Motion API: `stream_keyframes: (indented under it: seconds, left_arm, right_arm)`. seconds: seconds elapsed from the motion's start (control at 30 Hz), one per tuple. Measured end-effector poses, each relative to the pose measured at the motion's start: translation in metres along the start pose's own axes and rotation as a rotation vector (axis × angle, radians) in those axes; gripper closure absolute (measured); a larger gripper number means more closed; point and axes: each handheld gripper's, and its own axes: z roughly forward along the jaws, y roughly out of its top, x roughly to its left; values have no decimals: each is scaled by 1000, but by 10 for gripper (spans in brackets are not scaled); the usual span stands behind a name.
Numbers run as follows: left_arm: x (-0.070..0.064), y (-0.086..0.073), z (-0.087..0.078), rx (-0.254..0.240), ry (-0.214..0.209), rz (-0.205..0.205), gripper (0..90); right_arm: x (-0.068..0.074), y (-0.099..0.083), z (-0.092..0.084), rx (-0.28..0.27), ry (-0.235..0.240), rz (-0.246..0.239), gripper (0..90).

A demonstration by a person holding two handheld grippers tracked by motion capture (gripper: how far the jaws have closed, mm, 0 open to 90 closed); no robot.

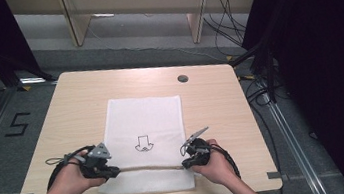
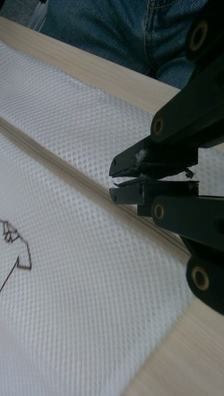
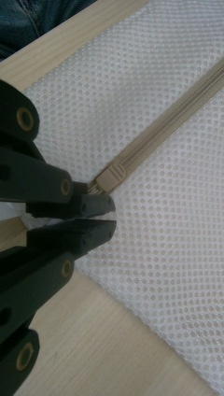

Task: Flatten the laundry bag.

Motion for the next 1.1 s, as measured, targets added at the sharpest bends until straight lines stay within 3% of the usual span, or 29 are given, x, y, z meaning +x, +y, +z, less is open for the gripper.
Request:
stream_keyframes:
  seconds: [0.17,0.27,0.3,0.4,0.6,1.1]
  left_arm:
    - [-12,7,27,60,-12,29,851]
    - [-13,8,32,72,-8,36,856]
    - [-13,7,35,76,-7,27,857]
    - [-13,6,42,97,3,32,862]
    - [-9,4,41,87,4,17,866]
    - [-9,-1,38,80,27,25,844]
  right_arm:
    - [1,0,1,-2,-6,11,865]
    - [1,0,1,-1,-10,14,868]
    - [4,0,1,9,-12,36,874]
    - [4,1,0,12,-23,25,883]
    - [8,1,0,29,-35,8,897]
    - [12,1,0,44,-33,-1,893]
